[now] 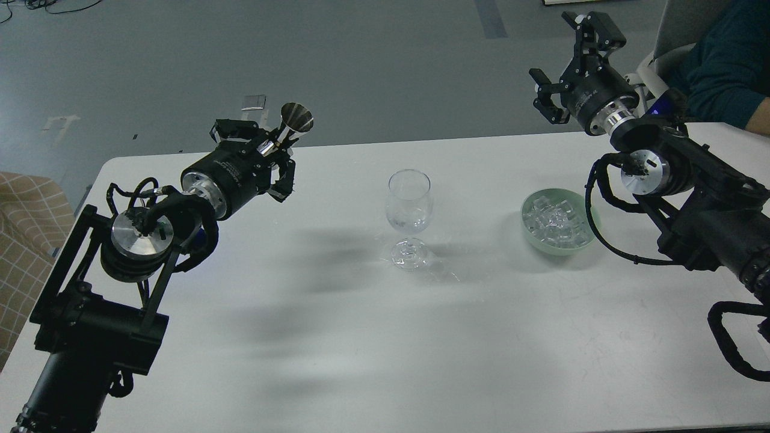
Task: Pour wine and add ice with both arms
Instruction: 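Lower the jigger back onto the table and open the left gripper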
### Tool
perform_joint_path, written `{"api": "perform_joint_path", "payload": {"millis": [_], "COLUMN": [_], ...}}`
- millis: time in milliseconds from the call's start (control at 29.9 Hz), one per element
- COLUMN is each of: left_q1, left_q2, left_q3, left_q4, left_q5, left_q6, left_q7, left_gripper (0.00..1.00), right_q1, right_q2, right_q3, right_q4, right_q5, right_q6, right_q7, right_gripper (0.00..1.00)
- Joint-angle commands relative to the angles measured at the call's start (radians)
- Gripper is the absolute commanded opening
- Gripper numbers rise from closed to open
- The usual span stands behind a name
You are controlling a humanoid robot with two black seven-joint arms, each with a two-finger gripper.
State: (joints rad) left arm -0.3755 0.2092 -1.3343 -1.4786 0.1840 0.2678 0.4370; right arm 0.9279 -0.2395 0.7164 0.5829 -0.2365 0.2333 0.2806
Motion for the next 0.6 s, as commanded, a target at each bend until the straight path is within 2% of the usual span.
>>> {"api": "perform_joint_path", "payload": {"millis": [0, 100, 134, 234, 568], "left_q1": [0.064, 0.084, 0.084, 0.086, 0.087], "left_q2": [-0.028, -0.034, -0.036, -0.034, -0.031], "left_q3": [-0.083, -0.117, -0.12, -0.12, -0.12], "left_q4": [0.078, 0.181, 0.251, 0.371, 0.465], "left_q5": [-0.027, -0.04, -0.05, -0.099, -0.126], "left_q6": [-0.12, -0.215, -0.27, -0.372, -0.415], "left_q7": [-0.049, -0.095, -0.116, -0.147, -0.155], "left_gripper": [0.12, 0.14, 0.14, 0.14, 0.23], "right_q1": [0.0, 0.0, 0.0, 0.0, -0.001], "right_q2": [0.0, 0.0, 0.0, 0.0, 0.0], "right_q3": [0.0, -0.002, -0.002, -0.002, -0.002], "right_q4": [-0.001, 0.0, -0.001, -0.001, 0.0], "right_q5": [-0.006, -0.01, -0.012, -0.012, -0.012], "right_q6": [0.0, 0.0, 0.0, 0.0, -0.002], "right_q7": [0.0, 0.0, 0.0, 0.0, 0.0], "right_gripper": [1.0, 1.0, 1.0, 1.0, 1.0]}}
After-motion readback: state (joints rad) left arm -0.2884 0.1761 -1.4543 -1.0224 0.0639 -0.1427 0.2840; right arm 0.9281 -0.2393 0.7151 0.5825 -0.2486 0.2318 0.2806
